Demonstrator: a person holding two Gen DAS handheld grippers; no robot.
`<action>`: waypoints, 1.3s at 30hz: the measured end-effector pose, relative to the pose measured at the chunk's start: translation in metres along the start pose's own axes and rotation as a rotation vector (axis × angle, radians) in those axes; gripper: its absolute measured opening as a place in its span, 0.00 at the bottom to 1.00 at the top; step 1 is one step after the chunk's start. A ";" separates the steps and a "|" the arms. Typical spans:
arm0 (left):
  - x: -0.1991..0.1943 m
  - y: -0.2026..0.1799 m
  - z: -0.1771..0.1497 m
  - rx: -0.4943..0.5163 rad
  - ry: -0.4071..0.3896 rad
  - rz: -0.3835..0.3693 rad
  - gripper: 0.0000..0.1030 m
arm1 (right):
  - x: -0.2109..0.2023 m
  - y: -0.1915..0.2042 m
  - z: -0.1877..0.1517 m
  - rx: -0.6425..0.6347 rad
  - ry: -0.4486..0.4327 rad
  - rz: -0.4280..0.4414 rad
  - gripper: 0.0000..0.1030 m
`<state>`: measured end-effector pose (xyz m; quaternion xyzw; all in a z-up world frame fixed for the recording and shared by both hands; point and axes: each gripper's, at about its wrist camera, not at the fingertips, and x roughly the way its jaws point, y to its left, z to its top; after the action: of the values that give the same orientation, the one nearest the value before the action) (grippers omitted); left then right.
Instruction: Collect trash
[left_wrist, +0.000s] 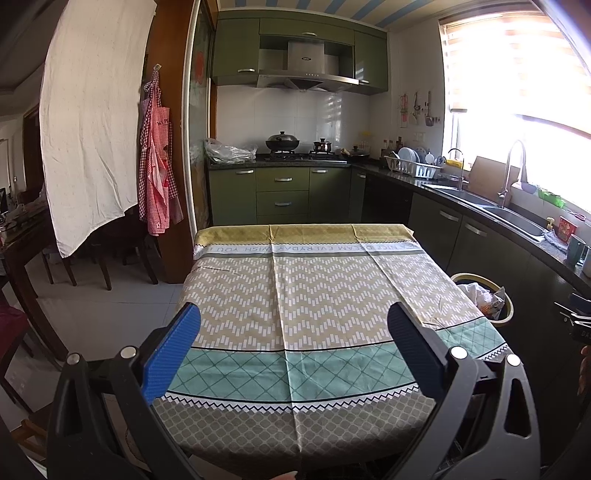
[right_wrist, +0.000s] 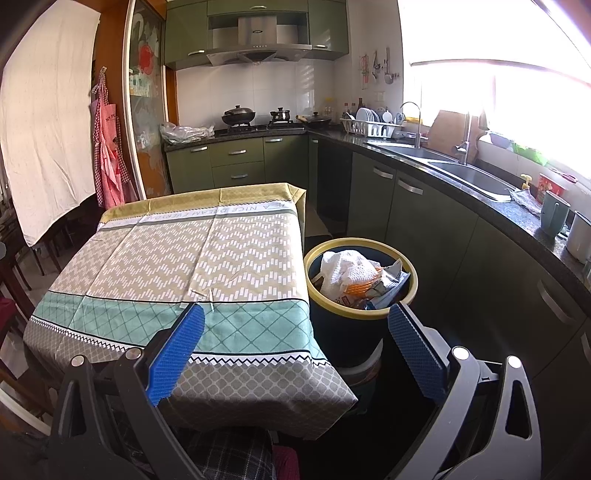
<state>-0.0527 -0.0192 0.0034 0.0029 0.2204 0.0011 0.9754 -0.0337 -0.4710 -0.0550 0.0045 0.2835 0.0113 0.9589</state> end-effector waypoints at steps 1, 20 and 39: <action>0.000 0.000 0.000 0.001 0.001 0.002 0.94 | 0.000 0.000 0.000 0.000 -0.001 0.000 0.95; 0.000 -0.002 0.001 0.007 0.002 -0.016 0.94 | 0.002 0.000 -0.001 -0.002 0.004 -0.003 0.95; 0.000 -0.007 -0.001 0.037 -0.027 -0.010 0.94 | 0.006 -0.001 -0.003 -0.004 0.015 -0.005 0.95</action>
<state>-0.0534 -0.0265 0.0026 0.0201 0.2070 -0.0078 0.9781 -0.0304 -0.4722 -0.0602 0.0017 0.2907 0.0096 0.9568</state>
